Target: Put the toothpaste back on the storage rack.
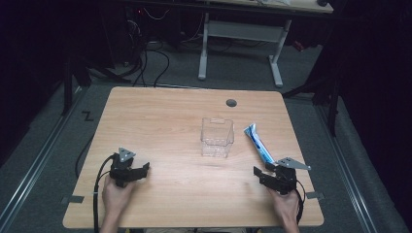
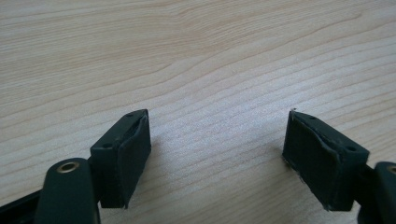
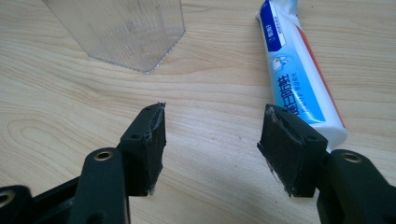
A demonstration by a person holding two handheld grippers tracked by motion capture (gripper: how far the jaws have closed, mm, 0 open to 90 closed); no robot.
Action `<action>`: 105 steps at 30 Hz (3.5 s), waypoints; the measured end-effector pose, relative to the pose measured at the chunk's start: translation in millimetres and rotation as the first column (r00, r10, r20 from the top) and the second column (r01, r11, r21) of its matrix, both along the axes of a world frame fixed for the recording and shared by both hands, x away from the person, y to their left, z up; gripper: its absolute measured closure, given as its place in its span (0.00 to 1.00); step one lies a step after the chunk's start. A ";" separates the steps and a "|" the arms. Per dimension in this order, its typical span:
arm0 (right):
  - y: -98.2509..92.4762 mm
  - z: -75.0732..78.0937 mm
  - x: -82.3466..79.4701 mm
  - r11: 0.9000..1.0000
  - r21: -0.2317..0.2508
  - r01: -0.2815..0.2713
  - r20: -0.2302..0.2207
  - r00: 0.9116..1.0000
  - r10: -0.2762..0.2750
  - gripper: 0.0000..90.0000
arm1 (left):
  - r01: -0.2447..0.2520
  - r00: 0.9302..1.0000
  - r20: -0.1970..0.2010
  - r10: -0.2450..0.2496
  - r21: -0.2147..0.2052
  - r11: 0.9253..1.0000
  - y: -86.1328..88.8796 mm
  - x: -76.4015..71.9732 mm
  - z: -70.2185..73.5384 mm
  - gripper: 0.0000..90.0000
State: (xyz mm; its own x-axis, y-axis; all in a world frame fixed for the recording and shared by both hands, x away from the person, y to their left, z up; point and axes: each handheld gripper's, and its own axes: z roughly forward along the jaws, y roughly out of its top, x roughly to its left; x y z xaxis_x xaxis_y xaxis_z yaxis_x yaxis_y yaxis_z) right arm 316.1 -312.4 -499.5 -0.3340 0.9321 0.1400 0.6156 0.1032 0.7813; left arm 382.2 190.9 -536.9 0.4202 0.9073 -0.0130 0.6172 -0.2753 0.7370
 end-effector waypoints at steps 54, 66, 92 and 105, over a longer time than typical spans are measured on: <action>0.6 45.1 74.1 0.984 -0.175 0.020 0.021 1.000 -0.017 0.51 | -0.002 1.000 0.002 0.002 -0.002 1.000 -0.4 0.0 -0.2 0.26; 16.3 49.6 102.9 0.974 -0.227 0.003 -0.004 1.000 -0.004 0.53 | -0.001 1.000 0.000 0.001 -0.004 1.000 -0.1 0.1 -0.1 0.26; 27.9 15.8 146.6 0.952 -0.306 0.021 -0.134 0.989 -0.065 0.55 | -0.002 1.000 0.002 0.002 -0.003 1.000 -0.4 0.1 -0.3 0.26; 28.0 3.4 160.2 0.927 -0.373 0.036 -0.202 0.972 -0.119 0.57 | -0.002 1.000 0.002 0.002 -0.001 1.000 -0.4 0.1 -0.2 0.26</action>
State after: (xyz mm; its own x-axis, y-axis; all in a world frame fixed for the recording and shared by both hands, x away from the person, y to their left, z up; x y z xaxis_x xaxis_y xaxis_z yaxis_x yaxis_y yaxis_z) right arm 476.3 -284.4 -496.0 -0.2589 0.9537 -0.1531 0.7832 0.3000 0.5446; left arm 382.3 190.5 -537.1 0.4183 0.9082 -0.0134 0.6161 -0.2729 0.7388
